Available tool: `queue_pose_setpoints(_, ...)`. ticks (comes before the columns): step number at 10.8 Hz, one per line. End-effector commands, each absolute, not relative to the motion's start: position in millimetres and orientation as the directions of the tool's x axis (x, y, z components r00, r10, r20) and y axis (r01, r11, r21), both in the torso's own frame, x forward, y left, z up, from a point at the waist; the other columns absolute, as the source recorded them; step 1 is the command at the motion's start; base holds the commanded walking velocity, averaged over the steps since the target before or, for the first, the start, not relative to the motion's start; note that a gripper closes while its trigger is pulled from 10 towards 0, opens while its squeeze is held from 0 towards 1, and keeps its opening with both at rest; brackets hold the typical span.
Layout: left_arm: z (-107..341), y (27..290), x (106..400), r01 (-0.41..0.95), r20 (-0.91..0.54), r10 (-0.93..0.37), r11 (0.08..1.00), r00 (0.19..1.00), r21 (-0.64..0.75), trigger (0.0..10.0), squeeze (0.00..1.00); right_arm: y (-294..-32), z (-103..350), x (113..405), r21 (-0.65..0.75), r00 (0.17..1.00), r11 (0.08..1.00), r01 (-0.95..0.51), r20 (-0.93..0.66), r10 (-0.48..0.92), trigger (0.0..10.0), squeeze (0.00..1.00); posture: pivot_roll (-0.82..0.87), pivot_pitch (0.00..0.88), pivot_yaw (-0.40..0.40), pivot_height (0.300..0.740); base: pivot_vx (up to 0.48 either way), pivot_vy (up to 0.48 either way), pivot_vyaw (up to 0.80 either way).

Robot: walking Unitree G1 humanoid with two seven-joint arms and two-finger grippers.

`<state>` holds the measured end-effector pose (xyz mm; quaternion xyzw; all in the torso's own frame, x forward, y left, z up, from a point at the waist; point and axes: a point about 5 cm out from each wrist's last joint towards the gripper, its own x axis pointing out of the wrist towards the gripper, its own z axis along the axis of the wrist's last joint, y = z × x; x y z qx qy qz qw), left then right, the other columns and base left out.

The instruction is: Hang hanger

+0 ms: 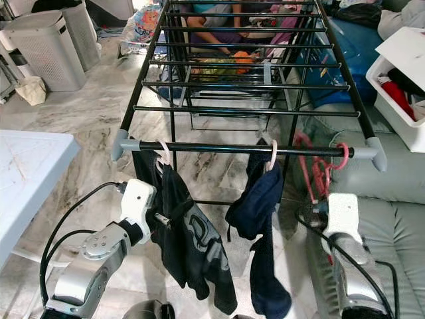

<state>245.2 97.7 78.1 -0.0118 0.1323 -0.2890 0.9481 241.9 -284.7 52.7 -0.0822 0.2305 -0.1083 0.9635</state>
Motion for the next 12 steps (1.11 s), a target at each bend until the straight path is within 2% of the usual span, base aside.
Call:
queue_pose_setpoints(1, 79, 98, 247, 0.547, -0.246, -0.55, 0.832, 0.798, -0.088, 10.0, 0.0, -283, 57, 242, -0.209, 0.884, 0.965, 0.16, -0.405, -0.234, 10.0, 1.0, -0.06, 0.01, 0.012, 0.74, 0.0, 0.0, 0.0)
queue_pose_setpoints(5, 79, 98, 248, 0.546, -0.244, -0.548, 0.834, 0.8, -0.084, 10.0, 0.0, -278, 55, 238, -0.228, 0.891, 0.964, 0.135, -0.398, -0.219, 10.0, 1.0, -0.06, 0.005, 0.01, 0.74, 0.0, 0.0, 0.0)
queue_pose_setpoints(12, 78, 97, 249, 0.558, -0.249, -0.558, 0.826, 0.792, -0.077, 10.0, 0.0, -281, 58, 225, -0.253, 0.901, 0.941, 0.222, -0.315, -0.298, 10.0, 1.0, -0.06, 0.0, 0.018, 0.74, 0.0, 0.0, 0.0)
